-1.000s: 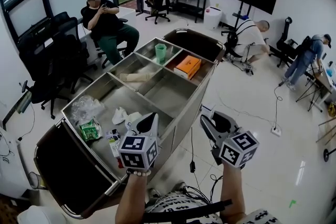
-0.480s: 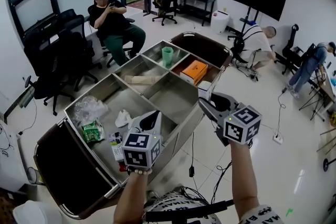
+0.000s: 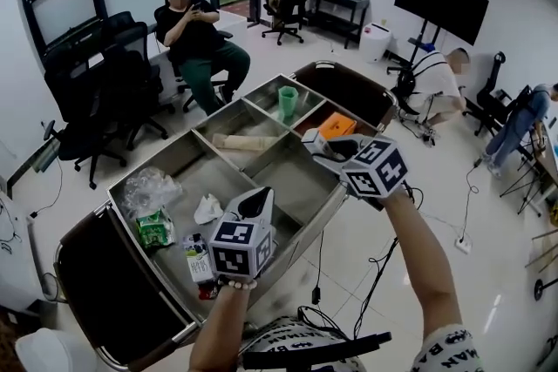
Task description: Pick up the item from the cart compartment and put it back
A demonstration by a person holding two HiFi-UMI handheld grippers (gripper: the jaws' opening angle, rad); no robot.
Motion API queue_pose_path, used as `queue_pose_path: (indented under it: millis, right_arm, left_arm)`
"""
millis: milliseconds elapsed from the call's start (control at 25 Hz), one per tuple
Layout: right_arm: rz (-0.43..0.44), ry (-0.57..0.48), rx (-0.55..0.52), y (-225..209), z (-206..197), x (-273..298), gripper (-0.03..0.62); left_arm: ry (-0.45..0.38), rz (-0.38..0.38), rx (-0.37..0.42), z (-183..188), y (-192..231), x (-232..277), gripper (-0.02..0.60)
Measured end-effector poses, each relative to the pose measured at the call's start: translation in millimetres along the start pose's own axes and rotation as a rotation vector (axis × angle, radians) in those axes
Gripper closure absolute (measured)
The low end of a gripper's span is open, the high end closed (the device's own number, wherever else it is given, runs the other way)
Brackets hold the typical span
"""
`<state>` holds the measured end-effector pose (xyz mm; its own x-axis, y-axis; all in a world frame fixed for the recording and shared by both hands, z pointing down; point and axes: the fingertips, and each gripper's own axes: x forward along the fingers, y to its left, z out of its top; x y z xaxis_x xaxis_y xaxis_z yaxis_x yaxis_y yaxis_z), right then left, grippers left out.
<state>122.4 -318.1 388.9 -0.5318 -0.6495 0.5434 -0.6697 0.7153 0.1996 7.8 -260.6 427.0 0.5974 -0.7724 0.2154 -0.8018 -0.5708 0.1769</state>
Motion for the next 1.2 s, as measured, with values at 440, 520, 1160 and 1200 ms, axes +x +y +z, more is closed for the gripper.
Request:
queue_pose_path:
  millis: [440,520,1160,1200]
  right_arm:
    - [0.165,0.36,-0.159,5,-60,76,0.422]
    - [0.205,0.416,-0.169,9,-76,86,0.422]
    - [0.364,0.696,-0.357,38,-134,132,0.421]
    - [0.361,0.705,-0.363,36,-136,135,0.421]
  left_arm:
    - [0.13,0.017,-0.064,-30,12,21,0.577]
    - [0.148,0.016,-0.063,-33,12,24,0.577]
    - [0.195,0.037,-0.096,-44,19,28,0.577]
    - [0.194,0.039,-0.096,-45,20,28,0.577]
